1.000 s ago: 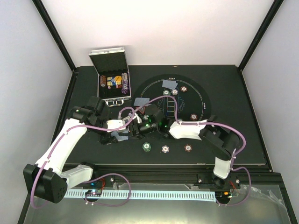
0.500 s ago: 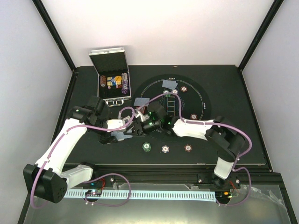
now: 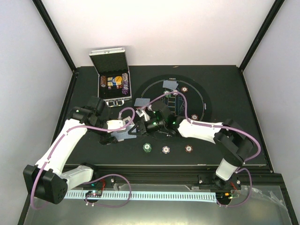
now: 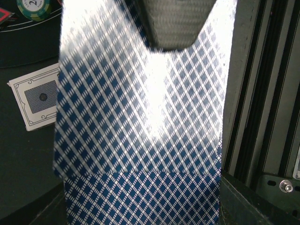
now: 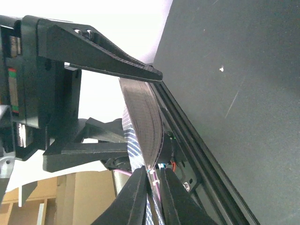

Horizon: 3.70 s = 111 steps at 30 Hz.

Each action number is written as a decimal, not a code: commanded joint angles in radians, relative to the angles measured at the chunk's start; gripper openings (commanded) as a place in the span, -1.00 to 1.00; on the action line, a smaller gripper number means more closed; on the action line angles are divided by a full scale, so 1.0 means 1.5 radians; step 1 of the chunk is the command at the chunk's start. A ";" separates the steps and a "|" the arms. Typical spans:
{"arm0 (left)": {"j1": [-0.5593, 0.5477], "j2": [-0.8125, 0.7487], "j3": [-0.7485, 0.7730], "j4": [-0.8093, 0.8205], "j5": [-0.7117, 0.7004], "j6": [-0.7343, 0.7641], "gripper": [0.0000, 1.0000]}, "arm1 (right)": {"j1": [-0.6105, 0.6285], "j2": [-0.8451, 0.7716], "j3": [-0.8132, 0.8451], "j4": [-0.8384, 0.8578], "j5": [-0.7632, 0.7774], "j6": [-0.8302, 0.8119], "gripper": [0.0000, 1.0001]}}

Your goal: Distribute texas hold em gaming equipment

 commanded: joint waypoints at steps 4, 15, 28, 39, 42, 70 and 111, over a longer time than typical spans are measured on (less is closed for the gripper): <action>-0.001 -0.013 0.022 -0.001 0.010 -0.006 -0.97 | -0.018 -0.040 -0.013 -0.052 0.020 -0.026 -0.83; -0.001 -0.017 0.019 -0.002 -0.001 -0.006 -0.97 | -0.051 -0.074 -0.032 -0.097 0.016 -0.059 -0.98; -0.001 -0.017 0.022 -0.004 -0.001 -0.007 -0.97 | -0.265 -0.128 -0.144 -0.219 0.012 -0.177 -0.98; -0.001 -0.020 0.024 -0.007 -0.006 -0.006 -0.97 | -0.361 -0.068 -0.131 -0.360 0.151 -0.302 -0.94; -0.001 -0.018 0.025 -0.007 -0.002 -0.007 -0.97 | -0.361 -0.073 -0.123 -0.392 0.198 -0.313 -0.80; -0.001 -0.009 0.040 -0.014 0.025 -0.011 -0.97 | -0.007 -0.106 -0.070 0.051 0.046 0.062 0.75; -0.001 -0.019 0.047 -0.025 0.022 -0.006 -0.97 | 0.024 0.130 -0.014 0.231 0.014 0.165 0.16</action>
